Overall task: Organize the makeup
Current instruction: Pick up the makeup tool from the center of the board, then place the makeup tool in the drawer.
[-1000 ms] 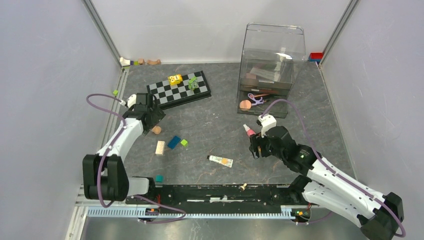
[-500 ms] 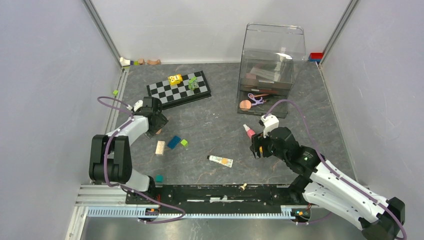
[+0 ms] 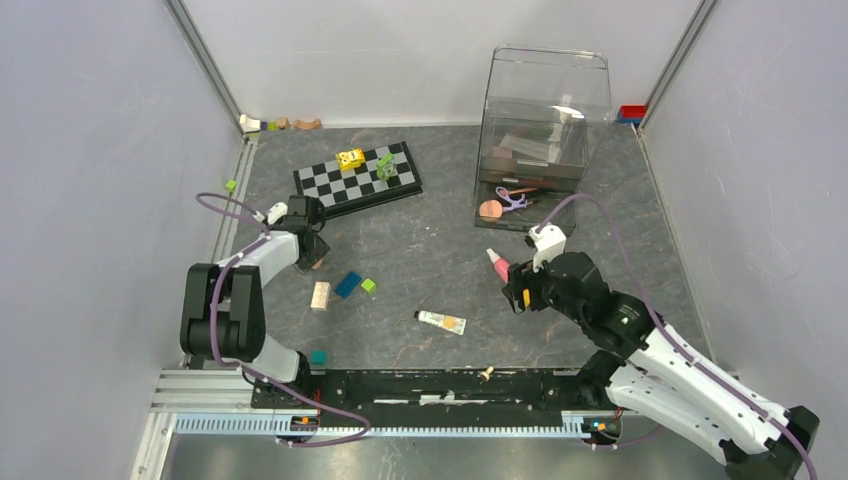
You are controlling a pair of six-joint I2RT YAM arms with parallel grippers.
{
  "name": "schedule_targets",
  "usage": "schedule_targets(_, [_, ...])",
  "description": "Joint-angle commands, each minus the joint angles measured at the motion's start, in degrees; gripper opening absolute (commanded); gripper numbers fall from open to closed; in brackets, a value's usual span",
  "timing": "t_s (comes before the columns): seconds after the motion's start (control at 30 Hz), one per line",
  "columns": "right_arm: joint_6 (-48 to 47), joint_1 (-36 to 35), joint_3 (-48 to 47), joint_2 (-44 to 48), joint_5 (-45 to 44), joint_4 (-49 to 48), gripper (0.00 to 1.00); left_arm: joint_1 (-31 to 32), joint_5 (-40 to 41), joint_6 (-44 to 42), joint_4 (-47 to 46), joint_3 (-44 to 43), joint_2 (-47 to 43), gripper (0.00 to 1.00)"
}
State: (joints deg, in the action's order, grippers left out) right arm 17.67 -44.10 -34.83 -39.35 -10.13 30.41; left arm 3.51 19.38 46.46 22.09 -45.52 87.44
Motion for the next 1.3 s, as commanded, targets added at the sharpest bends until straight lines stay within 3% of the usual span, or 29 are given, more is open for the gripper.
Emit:
schedule_targets(0.0, [-1.8, -0.1, -4.5, 3.8, -1.3, 0.7, 0.77, 0.8, 2.3, -0.4, -0.4, 1.4, -4.9, 0.48])
schedule_targets(0.1, [-2.5, -0.1, -7.1, 5.0, -3.8, 3.5, 0.77, 3.5, 3.2, 0.4, 2.3, 0.8, -9.5, 0.47])
schedule_targets(0.27, [-4.4, 0.0, -13.0, 7.2, -8.2, 7.1, 0.77, 16.3, 11.7, 3.3, 7.7, -4.6, -18.0, 0.44])
schedule_targets(0.47, [-6.8, -0.1, -16.9, 8.8, -12.1, 8.2, 0.77, 32.2, 15.9, 6.1, 6.3, -15.0, -14.7, 0.4])
schedule_targets(0.6, [-6.8, -0.1, -17.0, 10.1, -14.2, 10.3, 0.77, 39.6, 15.7, 6.2, 1.2, -22.9, -6.2, 0.4])
schedule_targets(0.9, [-5.5, 0.0, -16.7, 13.6, -15.7, 13.8, 0.77, 49.8, 9.7, 0.4, -3.2, -52.9, 21.5, 0.4])
schedule_targets(1.07, [-6.3, -0.1, -18.7, 14.1, -16.9, 16.1, 0.77, 51.3, 7.6, 0.1, -5.2, -63.6, 34.0, 0.4])
schedule_targets(1.27, [-7.3, -0.1, -19.2, 14.9, -18.0, 17.5, 0.77, 51.2, 7.0, 1.3, -9.3, -69.5, 42.6, 0.43])
